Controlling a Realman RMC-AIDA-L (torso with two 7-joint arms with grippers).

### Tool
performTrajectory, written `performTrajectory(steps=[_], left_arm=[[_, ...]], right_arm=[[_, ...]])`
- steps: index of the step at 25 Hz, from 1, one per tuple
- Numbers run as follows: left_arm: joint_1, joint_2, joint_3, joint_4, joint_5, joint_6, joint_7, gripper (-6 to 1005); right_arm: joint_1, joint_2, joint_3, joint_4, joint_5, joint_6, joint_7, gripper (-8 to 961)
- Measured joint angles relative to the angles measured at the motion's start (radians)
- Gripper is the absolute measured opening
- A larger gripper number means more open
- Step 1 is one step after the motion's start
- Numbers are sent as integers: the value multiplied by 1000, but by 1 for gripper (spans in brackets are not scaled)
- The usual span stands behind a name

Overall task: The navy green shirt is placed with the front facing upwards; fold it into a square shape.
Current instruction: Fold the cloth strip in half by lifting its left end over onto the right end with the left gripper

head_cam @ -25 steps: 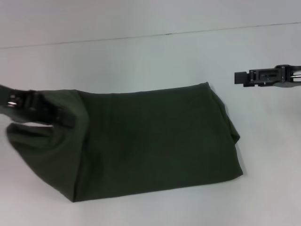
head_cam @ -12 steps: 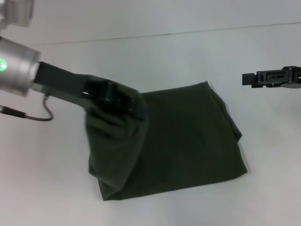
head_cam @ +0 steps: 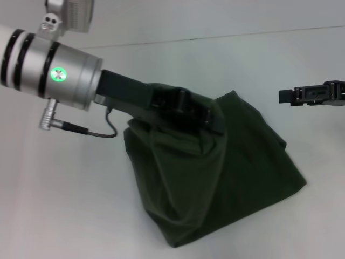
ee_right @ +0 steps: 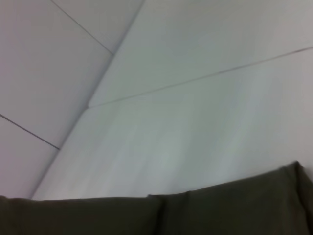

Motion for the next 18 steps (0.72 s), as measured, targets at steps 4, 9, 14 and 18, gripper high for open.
performTrajectory(steps=[4,9,14,18], left_arm=[[-11,-15,36,10,-26,-41,1,64],[-31,-21,76,68,-63,-111,24,65],[-59,-23,96,110,-84,-152,36,65],[-82,-26,121,161,-115,-211,59,65]], right_arm=[[0,0,-4,0,-14,11,0,785],[-3,3,-5,0,-15,14,-3,782],[-3,7,-5,4,-15,14,-7,779],[-3,6,-6,16,-15,18,-9,777]])
